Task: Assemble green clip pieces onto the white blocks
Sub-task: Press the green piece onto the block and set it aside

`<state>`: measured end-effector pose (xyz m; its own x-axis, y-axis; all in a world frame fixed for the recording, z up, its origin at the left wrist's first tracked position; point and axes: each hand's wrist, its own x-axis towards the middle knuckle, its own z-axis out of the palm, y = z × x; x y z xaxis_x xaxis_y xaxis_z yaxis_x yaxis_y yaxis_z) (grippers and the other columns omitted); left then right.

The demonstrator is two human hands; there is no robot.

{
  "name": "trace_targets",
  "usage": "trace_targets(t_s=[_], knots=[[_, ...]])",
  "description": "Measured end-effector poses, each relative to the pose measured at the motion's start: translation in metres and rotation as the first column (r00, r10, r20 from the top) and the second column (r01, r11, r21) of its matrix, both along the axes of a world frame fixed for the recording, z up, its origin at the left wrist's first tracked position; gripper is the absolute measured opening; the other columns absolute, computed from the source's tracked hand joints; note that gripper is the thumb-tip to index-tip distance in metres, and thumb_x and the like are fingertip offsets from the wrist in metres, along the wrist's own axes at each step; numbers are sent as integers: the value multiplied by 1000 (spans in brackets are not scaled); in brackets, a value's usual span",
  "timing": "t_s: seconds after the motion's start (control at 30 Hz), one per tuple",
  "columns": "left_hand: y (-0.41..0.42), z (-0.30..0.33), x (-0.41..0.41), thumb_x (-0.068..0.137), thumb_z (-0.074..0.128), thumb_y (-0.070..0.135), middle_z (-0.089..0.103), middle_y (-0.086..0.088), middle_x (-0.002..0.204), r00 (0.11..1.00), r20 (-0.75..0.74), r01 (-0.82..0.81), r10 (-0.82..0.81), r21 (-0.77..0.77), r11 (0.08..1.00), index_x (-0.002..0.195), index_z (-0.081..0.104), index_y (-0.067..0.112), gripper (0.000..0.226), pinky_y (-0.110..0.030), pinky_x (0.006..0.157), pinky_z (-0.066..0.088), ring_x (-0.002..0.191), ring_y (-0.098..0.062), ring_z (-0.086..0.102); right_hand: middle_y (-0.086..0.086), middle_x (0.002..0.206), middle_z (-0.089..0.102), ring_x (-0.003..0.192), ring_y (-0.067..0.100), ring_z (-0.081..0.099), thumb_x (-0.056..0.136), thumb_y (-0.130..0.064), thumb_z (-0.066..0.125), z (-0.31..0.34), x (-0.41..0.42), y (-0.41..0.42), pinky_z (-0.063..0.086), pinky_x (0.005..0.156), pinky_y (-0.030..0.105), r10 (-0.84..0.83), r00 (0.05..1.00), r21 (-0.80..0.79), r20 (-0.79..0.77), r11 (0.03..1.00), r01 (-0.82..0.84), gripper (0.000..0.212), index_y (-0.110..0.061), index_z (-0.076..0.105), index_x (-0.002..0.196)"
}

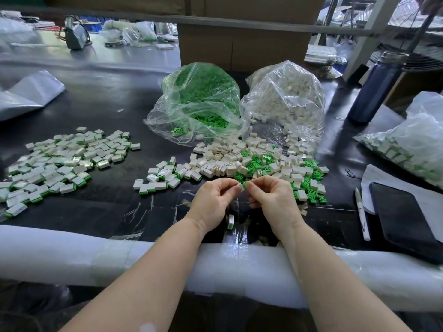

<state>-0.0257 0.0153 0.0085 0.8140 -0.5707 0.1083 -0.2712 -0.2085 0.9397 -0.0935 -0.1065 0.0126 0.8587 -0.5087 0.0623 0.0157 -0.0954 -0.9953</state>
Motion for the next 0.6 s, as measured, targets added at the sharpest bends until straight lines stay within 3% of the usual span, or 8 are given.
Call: trace_targets(t_s=[0.13, 0.27, 0.37, 0.47, 0.6], knots=[[1, -1, 1, 89, 61, 17, 66, 8, 78, 1000, -1, 7, -7, 28, 1000, 86, 66, 22, 7, -24, 83, 49, 80, -11, 61, -6, 54, 60, 47, 1, 53, 86, -5, 63, 0, 0, 1, 47, 49, 14, 17, 999, -77, -44, 997, -21, 14, -7, 65, 73], [2, -3, 0, 88, 62, 18, 64, 3, 76, 999, 43, 3, -7, 93, 996, 86, 69, 18, 7, -36, 84, 50, 78, -15, 59, -3, 54, 57, 45, 2, 49, 86, -7, 64, 1, -1, 1, 46, 48, 17, 33, 995, -190, -98, 980, -51, 17, -11, 64, 69], [2, -4, 0, 88, 62, 21, 65, 3, 80, 997, 83, -11, -2, 147, 989, 90, 70, 14, 10, -37, 85, 49, 83, -17, 61, -2, 54, 56, 46, 4, 49, 85, -8, 64, 1, -2, 1, 45, 49, 18, 44, 993, -246, -112, 967, -71, 17, -13, 64, 69], [1, -2, -1, 89, 62, 20, 66, 5, 78, 998, 62, -17, 11, 100, 995, 93, 70, 14, 11, -38, 86, 50, 79, -15, 61, -3, 56, 59, 47, 0, 51, 86, -6, 64, 1, -2, 2, 45, 49, 14, 44, 997, -150, -58, 987, -52, 12, -6, 66, 73], [-1, 3, -3, 89, 62, 16, 71, -7, 86, 999, 2, -39, 39, -10, 999, 94, 70, 14, 11, -39, 87, 52, 87, -24, 66, -2, 58, 63, 52, 4, 56, 84, -3, 65, 1, -2, 1, 47, 49, 16, 41, 998, -3, 39, 999, -41, 11, -4, 66, 73]])
